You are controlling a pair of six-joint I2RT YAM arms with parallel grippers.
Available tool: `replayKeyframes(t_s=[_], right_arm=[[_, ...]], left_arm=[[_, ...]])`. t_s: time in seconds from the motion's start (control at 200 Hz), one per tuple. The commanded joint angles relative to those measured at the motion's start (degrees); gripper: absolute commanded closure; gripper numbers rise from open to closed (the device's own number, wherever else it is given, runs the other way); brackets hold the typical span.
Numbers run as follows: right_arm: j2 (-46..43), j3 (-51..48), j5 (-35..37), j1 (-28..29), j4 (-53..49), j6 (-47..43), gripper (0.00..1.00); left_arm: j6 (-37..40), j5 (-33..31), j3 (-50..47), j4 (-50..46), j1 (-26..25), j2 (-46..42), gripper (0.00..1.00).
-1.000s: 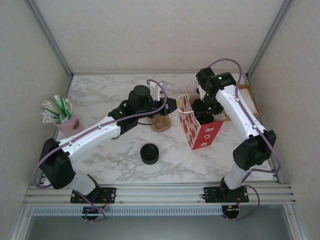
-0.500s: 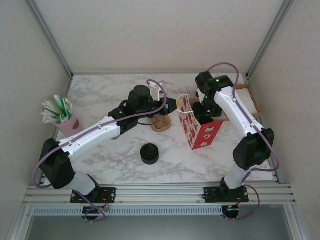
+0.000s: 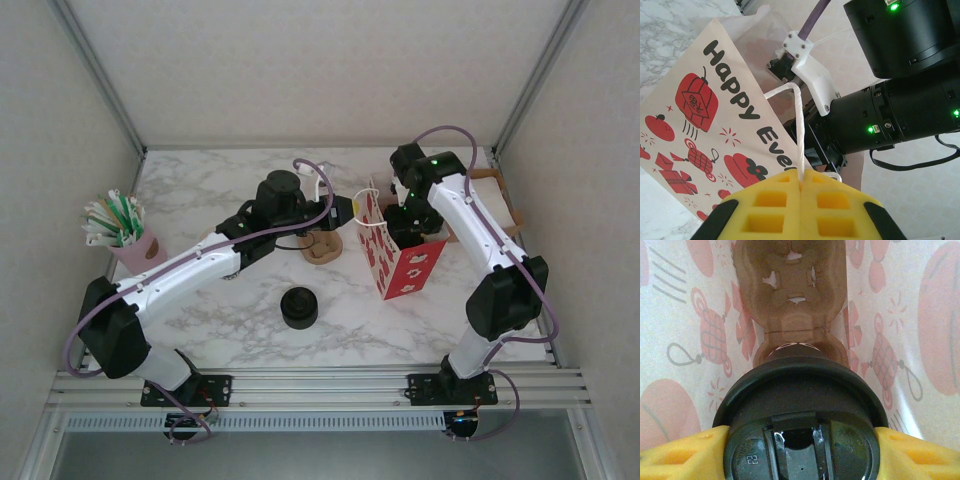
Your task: Pack the takeout coffee
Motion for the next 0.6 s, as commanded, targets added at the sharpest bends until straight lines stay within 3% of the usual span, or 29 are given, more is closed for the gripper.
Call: replayKeyframes(t_s=[0.0,0.596], right_arm=[[0.2,0.0,-0.7,-0.3,0.0,-0.4,0.33],[0.1,0.1,-0.9,-0.3,-0.3,-0.4,0.33]], left_arm=[[0.8,-0.6,-0.2,0.2,-0.5,-1.9,0.98],[0.7,-0.6,0.0,0.2,-0.5,-1.7,0.98]])
